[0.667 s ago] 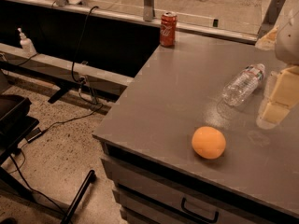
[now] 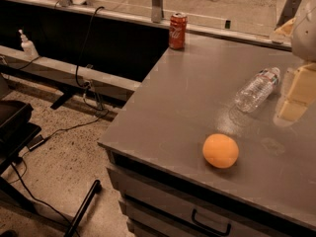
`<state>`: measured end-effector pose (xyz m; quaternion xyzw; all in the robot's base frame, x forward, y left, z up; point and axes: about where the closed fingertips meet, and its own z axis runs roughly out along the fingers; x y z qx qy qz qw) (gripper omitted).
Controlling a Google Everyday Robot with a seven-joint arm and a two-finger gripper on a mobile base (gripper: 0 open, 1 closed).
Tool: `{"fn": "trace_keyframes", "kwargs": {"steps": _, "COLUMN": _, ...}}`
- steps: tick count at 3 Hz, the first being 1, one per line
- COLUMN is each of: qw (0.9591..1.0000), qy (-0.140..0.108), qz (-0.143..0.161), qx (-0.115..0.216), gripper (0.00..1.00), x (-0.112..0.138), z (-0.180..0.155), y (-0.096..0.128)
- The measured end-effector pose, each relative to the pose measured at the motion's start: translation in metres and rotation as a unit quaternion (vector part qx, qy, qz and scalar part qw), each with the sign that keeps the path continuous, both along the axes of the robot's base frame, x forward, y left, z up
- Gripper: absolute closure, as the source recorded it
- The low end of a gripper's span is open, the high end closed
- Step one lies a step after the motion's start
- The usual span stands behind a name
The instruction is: Move water bottle near coke can
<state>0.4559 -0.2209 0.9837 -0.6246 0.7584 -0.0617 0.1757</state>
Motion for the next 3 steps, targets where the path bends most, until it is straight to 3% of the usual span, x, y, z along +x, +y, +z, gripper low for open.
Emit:
{"fn": "trace_keyframes", "kwargs": {"steps": 1, "qw": 0.9963, "qy": -0.045, "qz": 0.056, "qx": -0.047, "gripper": 0.0, "x": 0.043, "z": 0.011, "y": -0.014}}
{"fn": "trace_keyframes", "kwargs": {"steps": 2, "qw": 0.9867, "qy": -0.069, "qz": 0.107, "qx": -0.102, "gripper": 0.0, "x": 0.088, "z": 0.019, "y": -0.035}}
{"fn": "trace_keyframes", "kwargs": {"steps": 3, "qw": 0.9831, "qy": -0.078, "qz": 0.121, "qx": -0.113, "gripper": 0.0, "x": 0.096, "z": 0.024, "y": -0.039}}
